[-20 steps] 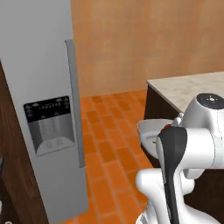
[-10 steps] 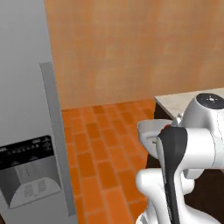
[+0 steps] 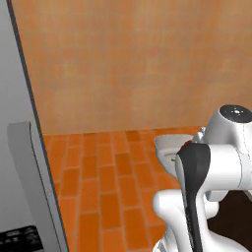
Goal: Take the meat container that has the shrimp and place it on the second highest rack of the freezer. Then take the vegetable container that has the eggplant and bell pepper and place it on the highest rack of the freezer.
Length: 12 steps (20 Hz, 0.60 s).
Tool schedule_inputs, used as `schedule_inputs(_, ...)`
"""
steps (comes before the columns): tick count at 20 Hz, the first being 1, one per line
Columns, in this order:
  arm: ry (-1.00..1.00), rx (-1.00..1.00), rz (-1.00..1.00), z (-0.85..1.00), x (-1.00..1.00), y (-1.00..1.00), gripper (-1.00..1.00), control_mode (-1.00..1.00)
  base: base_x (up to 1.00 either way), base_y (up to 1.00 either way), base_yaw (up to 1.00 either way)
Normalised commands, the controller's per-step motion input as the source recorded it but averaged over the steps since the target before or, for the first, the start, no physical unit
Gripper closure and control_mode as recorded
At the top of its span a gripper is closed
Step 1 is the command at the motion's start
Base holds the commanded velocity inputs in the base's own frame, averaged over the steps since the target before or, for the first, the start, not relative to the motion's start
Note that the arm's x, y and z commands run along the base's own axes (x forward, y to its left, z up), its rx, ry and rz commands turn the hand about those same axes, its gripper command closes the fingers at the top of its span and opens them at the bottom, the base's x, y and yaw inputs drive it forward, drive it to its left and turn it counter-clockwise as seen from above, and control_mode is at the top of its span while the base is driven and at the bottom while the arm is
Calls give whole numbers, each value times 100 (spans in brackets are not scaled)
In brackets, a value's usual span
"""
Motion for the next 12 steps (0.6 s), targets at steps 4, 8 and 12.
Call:
schedule_inputs(4, 0, 0, 0, 0, 0, 0, 100, 100, 100, -18, 42)
schedule_inputs(8, 0, 0, 0, 0, 0, 0, 100, 100, 100, -22, 42)
schedule_inputs(12, 0, 0, 0, 0, 0, 0, 100, 100, 99, -7, 49)
